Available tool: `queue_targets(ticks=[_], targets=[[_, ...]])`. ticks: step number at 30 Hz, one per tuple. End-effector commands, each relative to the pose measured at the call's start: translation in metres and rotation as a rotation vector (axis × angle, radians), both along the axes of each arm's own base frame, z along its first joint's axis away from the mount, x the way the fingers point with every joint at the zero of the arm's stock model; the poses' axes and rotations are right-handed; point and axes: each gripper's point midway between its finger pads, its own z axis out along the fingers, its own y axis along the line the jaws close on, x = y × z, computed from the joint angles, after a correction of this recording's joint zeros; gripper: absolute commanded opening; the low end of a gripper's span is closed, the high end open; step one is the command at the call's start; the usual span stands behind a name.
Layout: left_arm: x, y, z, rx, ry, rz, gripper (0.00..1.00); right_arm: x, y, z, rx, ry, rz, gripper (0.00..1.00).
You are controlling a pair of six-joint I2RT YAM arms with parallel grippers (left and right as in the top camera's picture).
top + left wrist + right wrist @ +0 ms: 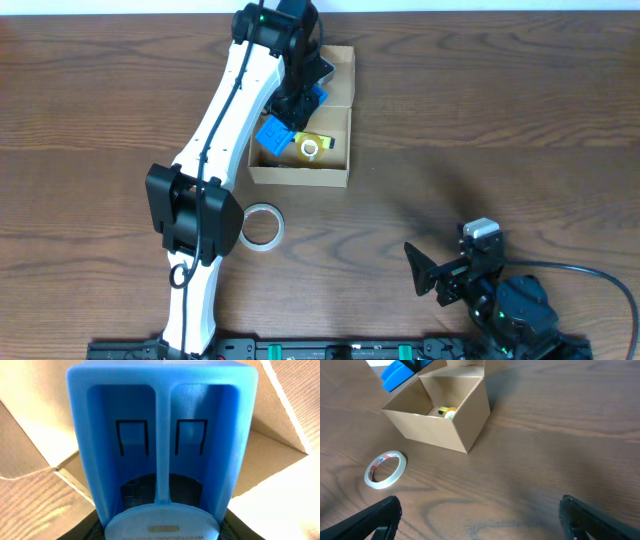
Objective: Pack container
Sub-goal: 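Carry the duster with the left gripper and lower it into the box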
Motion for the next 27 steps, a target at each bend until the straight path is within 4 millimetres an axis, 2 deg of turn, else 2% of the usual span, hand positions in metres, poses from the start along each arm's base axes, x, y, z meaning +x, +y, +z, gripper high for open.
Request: queue_targets(ticks=[1,7,20,27], targets=[[0.003,0.001,0.011,-0.012,-0.041,-0.044,0.33,0.001,-0.002,0.000,0.008,0.001,-0.017,1.00],[0.000,-0.013,0.000,-0.083,-0.011,-0.083,0.33,0.001,-0.002,0.000,0.008,0.001,-0.017,0.99],[-0.005,-0.011,-0.047,-0.061,0.042,-0.088,0.33,0.001,-0.002,0.000,0.007,0.001,-0.017,0.99],[-0.006,-0.010,-0.052,-0.060,0.047,-0.088,0.34,0.001,-0.002,0.000,0.007,0.001,-0.017,0.99]])
